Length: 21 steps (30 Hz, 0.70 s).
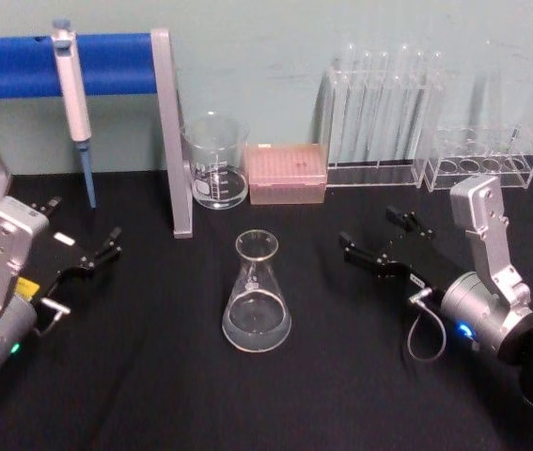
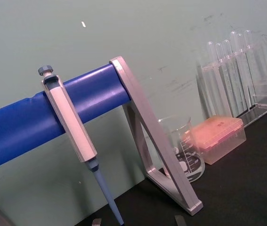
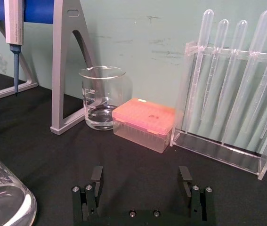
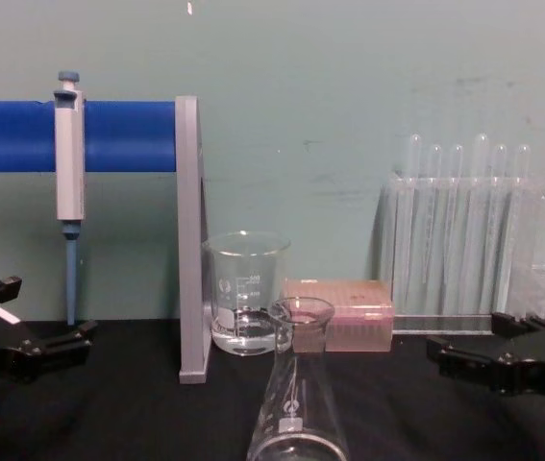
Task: Grasp the erlenmeyer flask with one hand, shake it three times, then place it back.
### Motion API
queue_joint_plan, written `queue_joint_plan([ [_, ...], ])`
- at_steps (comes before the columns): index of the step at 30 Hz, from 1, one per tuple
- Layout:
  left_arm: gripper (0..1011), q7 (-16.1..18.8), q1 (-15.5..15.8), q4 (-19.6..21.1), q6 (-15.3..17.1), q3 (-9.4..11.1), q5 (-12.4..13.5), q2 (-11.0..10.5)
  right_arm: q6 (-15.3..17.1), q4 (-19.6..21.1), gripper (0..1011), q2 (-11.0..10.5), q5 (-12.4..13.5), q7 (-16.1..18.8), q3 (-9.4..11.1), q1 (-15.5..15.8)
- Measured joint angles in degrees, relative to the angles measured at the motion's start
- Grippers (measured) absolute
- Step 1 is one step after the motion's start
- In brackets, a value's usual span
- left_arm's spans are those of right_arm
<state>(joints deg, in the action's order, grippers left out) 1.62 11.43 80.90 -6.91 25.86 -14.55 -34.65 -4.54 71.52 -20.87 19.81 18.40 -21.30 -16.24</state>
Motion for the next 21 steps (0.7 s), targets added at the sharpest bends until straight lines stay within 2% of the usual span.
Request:
queue_joint_plan([
  [21,1001,0.00,0.00,0.00,0.00,0.00,0.00,0.00,0.00,0.00,1003,0.00,0.00,0.00,0.00,0.00],
])
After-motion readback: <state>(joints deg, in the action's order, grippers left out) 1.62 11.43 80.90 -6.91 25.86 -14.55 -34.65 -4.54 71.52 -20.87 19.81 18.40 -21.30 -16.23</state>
